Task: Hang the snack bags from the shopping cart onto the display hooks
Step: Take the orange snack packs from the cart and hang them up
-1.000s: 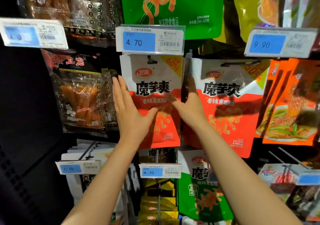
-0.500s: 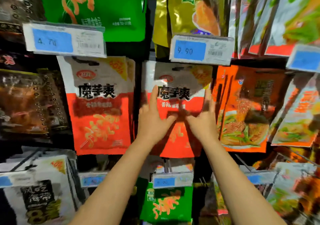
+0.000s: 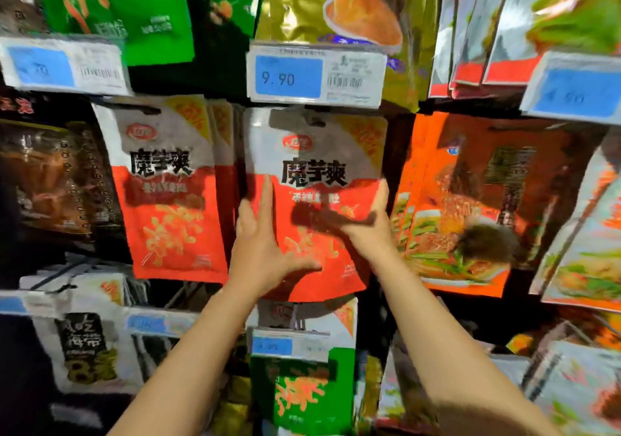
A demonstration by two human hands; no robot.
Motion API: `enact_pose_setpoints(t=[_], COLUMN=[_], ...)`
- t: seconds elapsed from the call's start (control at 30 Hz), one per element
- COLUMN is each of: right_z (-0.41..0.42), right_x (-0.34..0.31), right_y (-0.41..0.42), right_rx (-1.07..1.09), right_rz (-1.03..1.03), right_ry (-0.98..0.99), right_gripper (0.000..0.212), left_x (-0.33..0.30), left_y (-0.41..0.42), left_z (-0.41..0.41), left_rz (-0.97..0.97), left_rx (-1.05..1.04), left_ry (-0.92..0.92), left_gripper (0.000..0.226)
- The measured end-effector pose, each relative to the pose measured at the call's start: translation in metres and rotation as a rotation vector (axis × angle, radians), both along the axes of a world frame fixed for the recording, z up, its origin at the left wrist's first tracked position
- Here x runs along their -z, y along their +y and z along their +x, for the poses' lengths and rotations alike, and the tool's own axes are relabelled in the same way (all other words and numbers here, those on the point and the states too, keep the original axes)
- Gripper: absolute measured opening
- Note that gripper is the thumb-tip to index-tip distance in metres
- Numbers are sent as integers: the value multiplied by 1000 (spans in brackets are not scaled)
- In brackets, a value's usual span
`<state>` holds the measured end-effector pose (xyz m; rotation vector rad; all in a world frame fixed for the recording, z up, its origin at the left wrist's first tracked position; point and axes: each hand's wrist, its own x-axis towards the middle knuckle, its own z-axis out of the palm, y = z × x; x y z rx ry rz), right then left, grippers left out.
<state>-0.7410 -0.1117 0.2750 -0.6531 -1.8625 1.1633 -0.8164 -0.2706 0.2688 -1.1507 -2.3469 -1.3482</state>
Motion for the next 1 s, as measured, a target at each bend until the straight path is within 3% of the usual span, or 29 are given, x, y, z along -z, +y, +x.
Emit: enact_pose_setpoints(t=[0.13, 0.33, 0.53, 0.67, 0.73, 0.8, 0.9, 1.0], right_z=[2, 14, 41, 80, 107, 134, 167, 177], right_x=[-12, -19, -20, -22, -25, -33, -41, -39], right_y=[-2, -6, -21, -43, -42, -27, 28, 81], right_rx=[-56, -43, -15, -143, -179, -46, 226, 288], right_rz=[22, 24, 221, 287, 306, 336, 170, 24], right_ry=[7, -77, -100, 33, 204, 341, 432, 217], right_gripper=[124, 116, 108, 78, 55, 42, 56, 97], left_x=[4, 0, 20, 11, -1, -12, -29, -37], left_y=[-2, 3, 11, 28, 38, 55, 93, 131], left_z=[14, 13, 49, 88, 101, 107, 116, 126], left_rz=[-91, -140, -13, 211, 296, 357, 339, 372], left_rx=[-69, -117, -159, 24, 129, 226, 362, 430], left_ry=[169, 103, 293, 247, 177, 83, -40, -362], left_gripper=[146, 135, 85, 51, 45, 49, 64, 89])
